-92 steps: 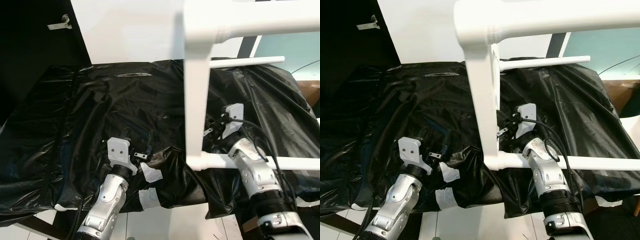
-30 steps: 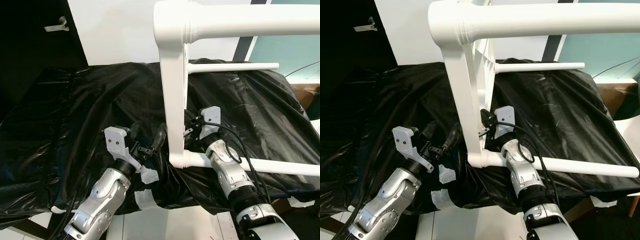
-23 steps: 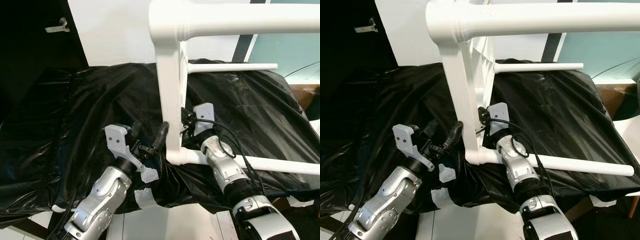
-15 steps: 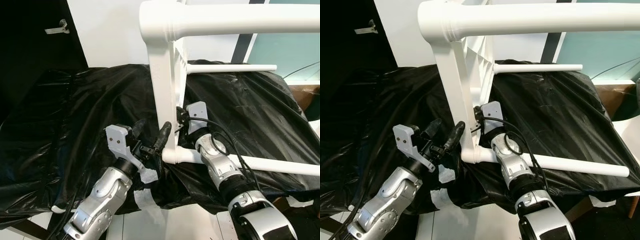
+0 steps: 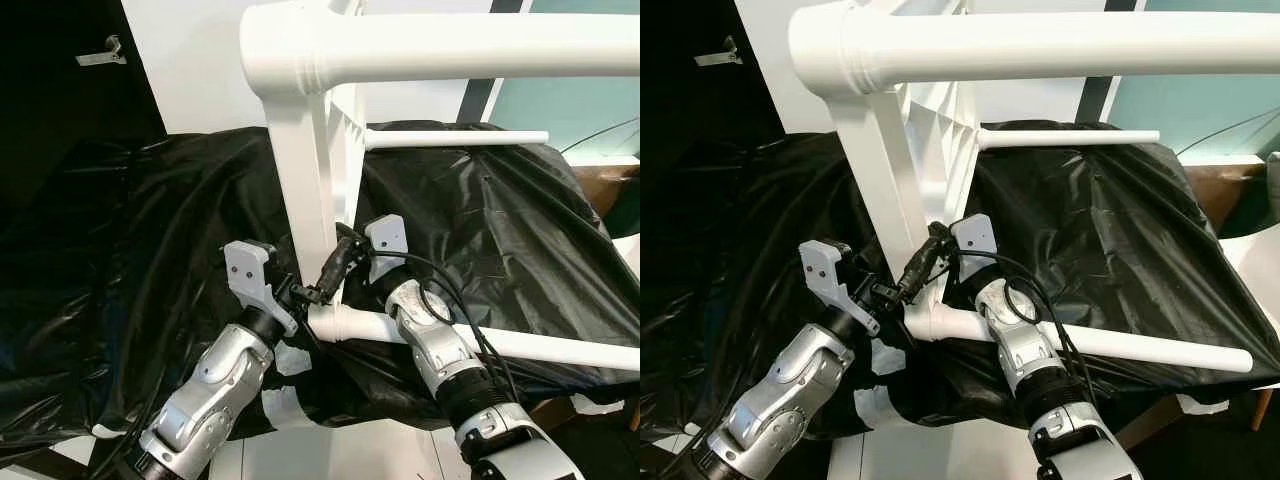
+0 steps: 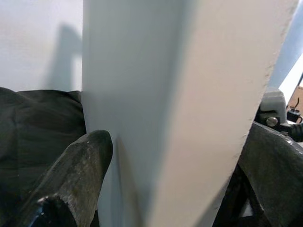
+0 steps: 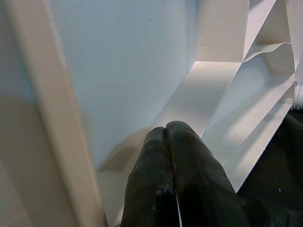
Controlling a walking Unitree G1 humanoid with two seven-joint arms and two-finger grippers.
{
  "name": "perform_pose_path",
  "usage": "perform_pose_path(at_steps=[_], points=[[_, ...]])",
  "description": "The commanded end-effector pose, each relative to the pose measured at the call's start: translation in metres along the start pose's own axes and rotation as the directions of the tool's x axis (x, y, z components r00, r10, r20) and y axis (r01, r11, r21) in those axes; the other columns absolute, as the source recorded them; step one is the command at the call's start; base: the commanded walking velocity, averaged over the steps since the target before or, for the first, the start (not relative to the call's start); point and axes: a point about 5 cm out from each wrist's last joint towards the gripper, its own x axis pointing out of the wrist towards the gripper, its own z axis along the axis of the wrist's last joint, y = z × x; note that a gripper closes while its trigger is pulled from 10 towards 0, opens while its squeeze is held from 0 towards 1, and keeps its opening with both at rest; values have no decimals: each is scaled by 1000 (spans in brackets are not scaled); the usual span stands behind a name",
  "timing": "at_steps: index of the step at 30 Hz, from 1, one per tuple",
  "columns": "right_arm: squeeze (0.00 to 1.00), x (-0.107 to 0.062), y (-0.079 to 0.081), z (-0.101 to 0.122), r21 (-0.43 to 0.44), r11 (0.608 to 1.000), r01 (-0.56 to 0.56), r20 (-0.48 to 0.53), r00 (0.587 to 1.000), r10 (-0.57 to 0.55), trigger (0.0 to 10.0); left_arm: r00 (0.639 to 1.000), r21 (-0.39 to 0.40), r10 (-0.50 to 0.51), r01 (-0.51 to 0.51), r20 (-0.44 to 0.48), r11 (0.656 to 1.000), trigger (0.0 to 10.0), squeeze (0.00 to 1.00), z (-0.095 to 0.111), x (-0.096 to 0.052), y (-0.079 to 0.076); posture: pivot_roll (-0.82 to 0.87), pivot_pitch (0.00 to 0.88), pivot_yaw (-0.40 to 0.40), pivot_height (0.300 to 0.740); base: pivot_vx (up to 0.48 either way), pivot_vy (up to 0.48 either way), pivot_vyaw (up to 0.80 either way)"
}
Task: Building children table
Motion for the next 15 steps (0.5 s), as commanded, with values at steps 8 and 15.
perform_pose_path(at_steps=[8,15], points=[[0,-12,20,-31,30,994,-107,-149,983,110,10000,924,41,-383,383,-12,923,10000,0,-1,-1,-18,85,0,-15,740,0,0,0],[0,-25,-6,-31,14,994,107,-154,983,-103,10000,945,85,-326,323,30,943,0,0,1,3,-13,89,0,-18,740,0,0,0]])
